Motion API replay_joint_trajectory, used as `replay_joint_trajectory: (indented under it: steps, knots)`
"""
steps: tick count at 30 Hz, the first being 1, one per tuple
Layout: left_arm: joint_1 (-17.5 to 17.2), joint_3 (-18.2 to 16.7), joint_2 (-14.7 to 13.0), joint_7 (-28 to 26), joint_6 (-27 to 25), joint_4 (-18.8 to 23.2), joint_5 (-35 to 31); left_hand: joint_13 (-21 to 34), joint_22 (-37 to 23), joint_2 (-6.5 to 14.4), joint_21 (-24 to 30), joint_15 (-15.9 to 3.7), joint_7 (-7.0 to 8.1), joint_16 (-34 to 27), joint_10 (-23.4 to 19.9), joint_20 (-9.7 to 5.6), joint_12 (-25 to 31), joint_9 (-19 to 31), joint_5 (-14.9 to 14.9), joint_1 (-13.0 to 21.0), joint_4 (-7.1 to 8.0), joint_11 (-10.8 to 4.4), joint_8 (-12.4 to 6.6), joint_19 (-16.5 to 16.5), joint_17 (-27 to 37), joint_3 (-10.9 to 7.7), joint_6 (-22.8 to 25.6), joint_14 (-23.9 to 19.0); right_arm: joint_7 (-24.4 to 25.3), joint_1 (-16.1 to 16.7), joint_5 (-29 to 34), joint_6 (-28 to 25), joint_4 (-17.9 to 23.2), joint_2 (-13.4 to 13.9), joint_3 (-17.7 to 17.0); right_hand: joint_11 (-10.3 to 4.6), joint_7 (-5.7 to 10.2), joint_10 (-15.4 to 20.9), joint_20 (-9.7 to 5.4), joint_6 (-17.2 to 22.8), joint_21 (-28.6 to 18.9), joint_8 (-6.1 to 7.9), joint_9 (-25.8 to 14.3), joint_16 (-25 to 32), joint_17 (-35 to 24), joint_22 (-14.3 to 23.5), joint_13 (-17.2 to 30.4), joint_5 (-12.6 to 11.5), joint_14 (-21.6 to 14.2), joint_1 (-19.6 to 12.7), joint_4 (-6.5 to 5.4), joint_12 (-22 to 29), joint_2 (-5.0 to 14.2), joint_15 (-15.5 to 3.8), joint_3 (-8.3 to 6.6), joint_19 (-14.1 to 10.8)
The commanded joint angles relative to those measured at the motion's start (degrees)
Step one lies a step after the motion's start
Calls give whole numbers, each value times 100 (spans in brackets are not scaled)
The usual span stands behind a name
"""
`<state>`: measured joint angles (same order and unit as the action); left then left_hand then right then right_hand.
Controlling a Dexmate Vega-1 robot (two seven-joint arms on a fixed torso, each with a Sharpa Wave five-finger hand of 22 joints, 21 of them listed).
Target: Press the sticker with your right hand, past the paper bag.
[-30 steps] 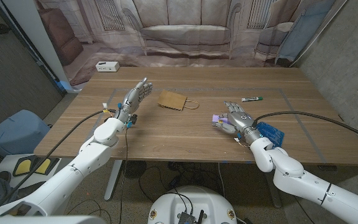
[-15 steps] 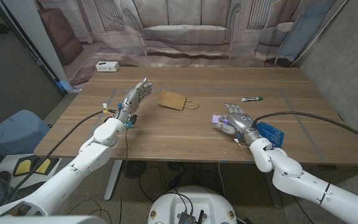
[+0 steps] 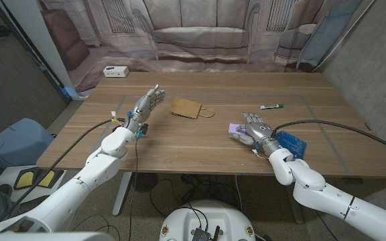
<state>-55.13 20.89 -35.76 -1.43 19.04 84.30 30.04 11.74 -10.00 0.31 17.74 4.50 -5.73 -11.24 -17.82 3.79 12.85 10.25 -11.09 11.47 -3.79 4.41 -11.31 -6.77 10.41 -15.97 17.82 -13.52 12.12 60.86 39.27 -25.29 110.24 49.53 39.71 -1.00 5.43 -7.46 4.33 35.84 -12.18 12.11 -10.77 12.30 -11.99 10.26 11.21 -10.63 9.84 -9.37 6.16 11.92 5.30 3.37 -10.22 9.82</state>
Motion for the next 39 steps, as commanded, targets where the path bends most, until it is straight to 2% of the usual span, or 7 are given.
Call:
replay_joint_trajectory:
  steps: [1, 12, 20, 25, 27, 28, 39]
  knots:
    - [23, 19, 14, 27, -14, -39, 3, 0, -15, 73, -39, -11, -17, 7, -37, 20, -8, 18, 15, -6, -48, -5, 10, -55, 6, -8, 63, -32, -4, 22, -30, -95, 0, 19, 24, 12, -19, 63, 24, 95, -19, 63, -12, 40, -13, 16, 6, -27, 936, 20, -3, 54, -6, 15, -32, 461]
    - [-3, 2, -14, 0, -20, 16, -6, 0, -16, 76, -61, -17, -12, 7, -49, 19, -6, 19, 16, -9, -51, -24, 7, -64, 6, -5, 84, -41, -20, 45, -36, -162, 30, 48, 45, 22, -66, 188, 31, 360, -20, 128, -11, 59, -10, 15, 4, -25, 875, 14, 13, 76, -21, 7, -38, 423]
    - [-37, -20, -32, -31, -25, 58, -5, 0, -16, 77, -83, -20, -16, 7, -50, 23, -8, 19, 16, -13, -55, 9, 13, -71, 6, -1, 84, -45, -119, -5, -8, -188, -12, 21, 134, 8, -75, 229, 26, 433, -16, 139, -10, 65, -9, 15, 3, -24, 853, 14, 18, 81, -28, 8, -40, 419]
    - [-43, -23, -26, -27, -21, 52, 7, 0, -17, 78, -97, -17, -11, 9, -58, 22, -6, 19, 16, -16, -57, -46, 16, -75, 6, 1, 83, -44, -160, -29, 21, -221, -14, 20, 164, 3, -76, 233, 23, 483, -11, 147, -10, 59, -8, 15, 3, -24, 864, 14, 21, 74, -32, 1, -41, 423]
    - [-42, -23, -20, -20, -10, 38, 12, 0, -17, 78, -101, -18, -12, 9, -51, 22, -9, 19, 16, -16, -58, -39, 17, -74, 6, 2, 81, -45, -207, -47, 46, -252, -7, 20, 187, 3, -79, 235, 21, 483, -8, 144, -10, 58, -8, 15, 3, -23, 866, 14, 21, 74, -32, -1, -41, 430]
    - [-42, -23, -19, -18, -6, 34, 12, 0, -17, 79, -108, -20, -13, 11, -48, 24, -11, 19, 16, -17, -59, 11, 18, -76, 6, 3, 83, -41, -220, -53, 56, -264, -9, 17, 196, 7, -79, 235, 33, 487, -6, 143, -10, 58, -8, 15, 2, -23, 865, 13, 22, 72, -33, 6, -41, 433]
    - [-54, -31, -13, -9, 14, 14, 28, 0, -18, 84, -133, -17, -11, 13, -43, 24, -16, 20, 16, -20, -63, -20, 22, -85, 6, 6, 83, -43, -335, -85, 64, -338, -11, 3, 252, 9, -93, 309, 28, 649, 3, 174, -9, 55, -6, 15, 1, -23, 863, 7, 32, 80, -34, -3, -50, 440]
